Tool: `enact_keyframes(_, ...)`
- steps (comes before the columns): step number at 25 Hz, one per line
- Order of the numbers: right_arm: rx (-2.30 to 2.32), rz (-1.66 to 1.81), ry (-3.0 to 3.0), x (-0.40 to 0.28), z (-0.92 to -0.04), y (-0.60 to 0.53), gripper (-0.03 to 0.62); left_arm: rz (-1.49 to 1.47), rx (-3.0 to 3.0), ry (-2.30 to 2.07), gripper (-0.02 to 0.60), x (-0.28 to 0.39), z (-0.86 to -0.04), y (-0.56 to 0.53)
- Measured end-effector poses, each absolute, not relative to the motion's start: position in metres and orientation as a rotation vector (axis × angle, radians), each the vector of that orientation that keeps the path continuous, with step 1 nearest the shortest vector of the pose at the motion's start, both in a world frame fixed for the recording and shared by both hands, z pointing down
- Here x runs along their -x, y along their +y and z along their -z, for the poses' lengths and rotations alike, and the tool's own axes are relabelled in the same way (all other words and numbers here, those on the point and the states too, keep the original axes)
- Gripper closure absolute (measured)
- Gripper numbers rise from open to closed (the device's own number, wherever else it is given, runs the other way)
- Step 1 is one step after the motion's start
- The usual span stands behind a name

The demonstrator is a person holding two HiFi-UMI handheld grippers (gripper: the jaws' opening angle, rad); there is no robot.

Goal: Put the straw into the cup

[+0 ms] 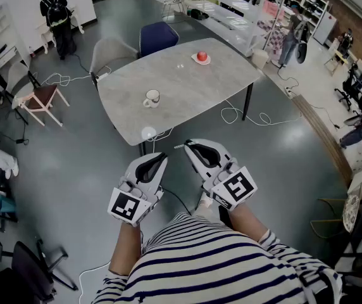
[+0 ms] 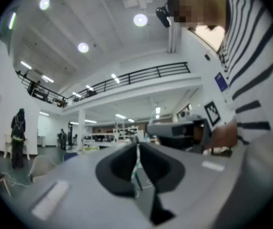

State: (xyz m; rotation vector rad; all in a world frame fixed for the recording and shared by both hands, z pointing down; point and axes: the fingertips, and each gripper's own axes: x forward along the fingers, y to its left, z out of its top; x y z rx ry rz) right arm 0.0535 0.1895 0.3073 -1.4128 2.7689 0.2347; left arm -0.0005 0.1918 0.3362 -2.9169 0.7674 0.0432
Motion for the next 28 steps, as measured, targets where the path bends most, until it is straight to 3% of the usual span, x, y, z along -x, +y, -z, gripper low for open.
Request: enact_keyframes(28,1.376,-0.342,2.719,-0.048,-0.291,0.193,0.571,-0.072,2.923,0.786,0.557,0.005,-0.343,0.187)
